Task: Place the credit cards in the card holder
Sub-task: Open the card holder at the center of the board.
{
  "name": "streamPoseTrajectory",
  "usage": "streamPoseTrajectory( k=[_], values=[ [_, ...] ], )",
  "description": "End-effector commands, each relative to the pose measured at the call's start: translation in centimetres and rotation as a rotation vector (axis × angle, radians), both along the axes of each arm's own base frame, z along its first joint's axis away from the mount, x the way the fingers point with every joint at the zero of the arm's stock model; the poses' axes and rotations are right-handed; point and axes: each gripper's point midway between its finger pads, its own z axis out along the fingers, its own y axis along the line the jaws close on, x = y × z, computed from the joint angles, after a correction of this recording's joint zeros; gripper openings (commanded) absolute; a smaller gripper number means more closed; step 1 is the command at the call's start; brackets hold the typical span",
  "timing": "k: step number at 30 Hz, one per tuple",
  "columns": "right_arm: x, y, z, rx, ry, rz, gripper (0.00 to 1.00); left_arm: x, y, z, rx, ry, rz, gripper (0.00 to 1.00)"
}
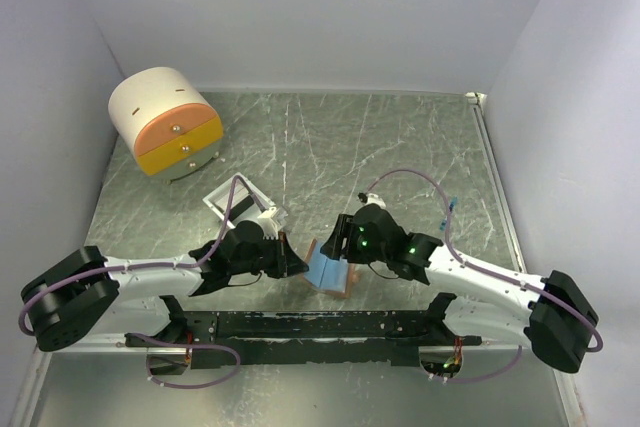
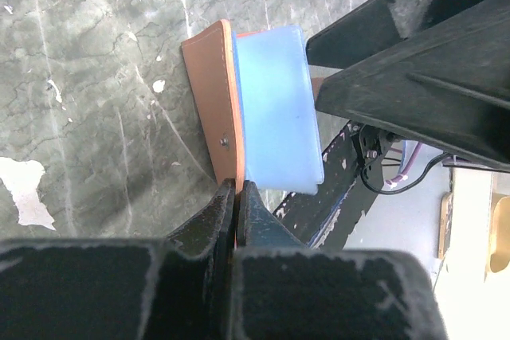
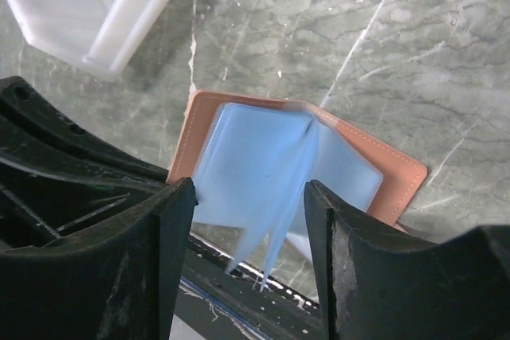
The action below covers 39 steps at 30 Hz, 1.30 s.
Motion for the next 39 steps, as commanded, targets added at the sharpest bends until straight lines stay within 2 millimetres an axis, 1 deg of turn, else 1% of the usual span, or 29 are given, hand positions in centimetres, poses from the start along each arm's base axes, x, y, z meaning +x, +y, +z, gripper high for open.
streamPoseTrajectory(
  k=[1,6,9,11,14,16,20,22,24,25,27,29,32,34,39],
  values=[
    [-0.1,-0.4,0.6,-0.034,-0.006,0.008,0.59,0.2,0.2,0.1,0.000,-0.020,0.017,0.07],
    [-0.6,-0.2,0.3,-0.017,0.013,0.010,0.61,0.1,0.3,0.0,-0.003,-0.016,0.020,0.07],
    [-0.8,0.2,0.7,0.005,0.013,0.011,0.61,0.1,0.4,0.0,-0.002,-0.017,0.022,0.07],
    [-0.9,0.4,0.5,0.016,0.016,0.014,0.60,0.1,0.5,-0.1,0.003,-0.016,0.025,0.07],
    [-1.2,0.9,0.0,0.036,0.031,0.029,0.57,0.1,0.5,-0.3,0.004,-0.012,0.026,0.07],
    [-1.4,1.1,-0.5,0.042,0.039,0.035,0.54,0.0,0.4,-0.3,0.002,-0.008,0.025,0.07],
    [-1.1,0.6,-1.5,-0.003,0.042,0.017,0.53,0.0,0.5,-0.5,0.001,0.011,0.039,0.07],
    [-0.5,-0.4,-1.8,-0.067,0.024,-0.018,0.52,0.1,0.6,-0.6,0.004,0.022,0.053,0.07],
    [0.0,-1.6,-1.6,-0.134,0.013,-0.051,0.52,0.1,0.7,-0.6,0.003,0.029,0.068,0.07],
    [0.2,-1.8,-1.1,-0.145,0.000,-0.058,0.52,0.1,0.8,-0.7,0.005,0.032,0.075,0.07],
    [0.4,-1.6,0.3,-0.122,-0.025,-0.056,0.52,0.1,1.0,-0.8,0.006,0.039,0.088,0.07],
    [0.3,-1.1,1.1,-0.088,-0.033,-0.047,0.50,0.1,1.0,-0.9,0.002,0.047,0.100,0.07],
    [-0.1,-0.2,1.4,-0.049,-0.026,-0.023,0.45,0.1,0.8,-0.9,-0.016,0.061,0.115,0.07],
    [-0.3,0.6,1.4,-0.036,-0.022,-0.009,0.44,0.1,0.7,-0.7,-0.035,0.072,0.124,0.07],
    [-0.7,2.6,2.6,-0.020,-0.045,0.011,0.46,0.4,0.5,-0.8,-0.042,0.090,0.171,0.07]
  ],
)
